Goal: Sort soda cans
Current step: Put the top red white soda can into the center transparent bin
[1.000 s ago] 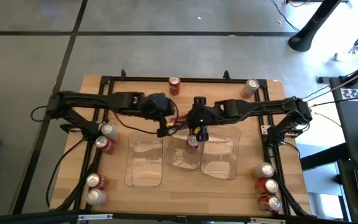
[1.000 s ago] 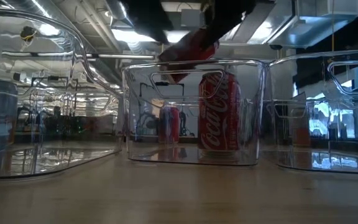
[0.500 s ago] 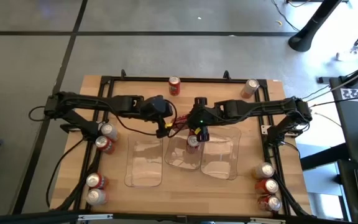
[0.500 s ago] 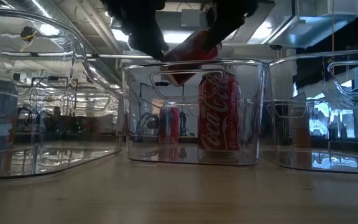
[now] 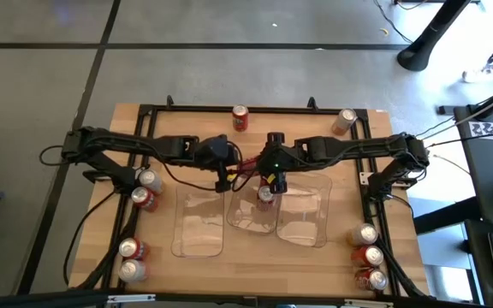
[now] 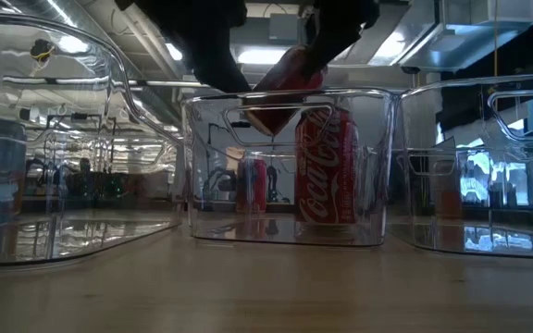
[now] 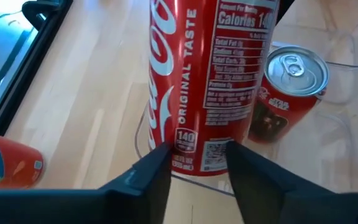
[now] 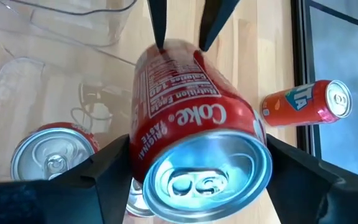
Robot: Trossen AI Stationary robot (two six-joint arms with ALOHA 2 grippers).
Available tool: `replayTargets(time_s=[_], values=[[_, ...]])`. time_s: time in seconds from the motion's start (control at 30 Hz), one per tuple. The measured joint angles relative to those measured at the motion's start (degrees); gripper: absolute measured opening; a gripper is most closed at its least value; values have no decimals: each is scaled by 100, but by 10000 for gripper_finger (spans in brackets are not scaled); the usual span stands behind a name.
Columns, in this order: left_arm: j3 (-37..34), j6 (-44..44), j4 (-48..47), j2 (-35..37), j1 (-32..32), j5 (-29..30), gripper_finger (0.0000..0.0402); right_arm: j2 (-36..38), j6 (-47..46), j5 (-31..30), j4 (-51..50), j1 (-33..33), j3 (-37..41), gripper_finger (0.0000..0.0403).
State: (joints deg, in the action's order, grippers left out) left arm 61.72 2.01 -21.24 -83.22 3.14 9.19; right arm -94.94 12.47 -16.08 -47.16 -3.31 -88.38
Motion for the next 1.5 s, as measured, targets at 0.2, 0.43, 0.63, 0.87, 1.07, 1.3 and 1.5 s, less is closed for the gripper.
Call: replayTargets(time_s=[0.2,0.43,0.63,0.87,1.07,1.3,1.5], values=[[-310,17,463,-4,2,8,104,0,10,59,322,0,2,289],[-335,-7,553,-13,2,11,84,-30,0,61,471,0,0,289],[-344,-7,614,-20,-7,14,78,-146,-13,57,534,0,-9,289],[-326,-101,60,200,-113,4,78,-265,-64,108,625,81,-13,289],[-322,-178,-336,761,-387,95,76,-404,-194,319,504,184,-13,289],[-322,-108,-364,919,-589,198,76,-548,-322,367,373,231,-11,289],[-324,-124,-367,833,-619,199,76,-778,-341,521,358,368,-11,289]])
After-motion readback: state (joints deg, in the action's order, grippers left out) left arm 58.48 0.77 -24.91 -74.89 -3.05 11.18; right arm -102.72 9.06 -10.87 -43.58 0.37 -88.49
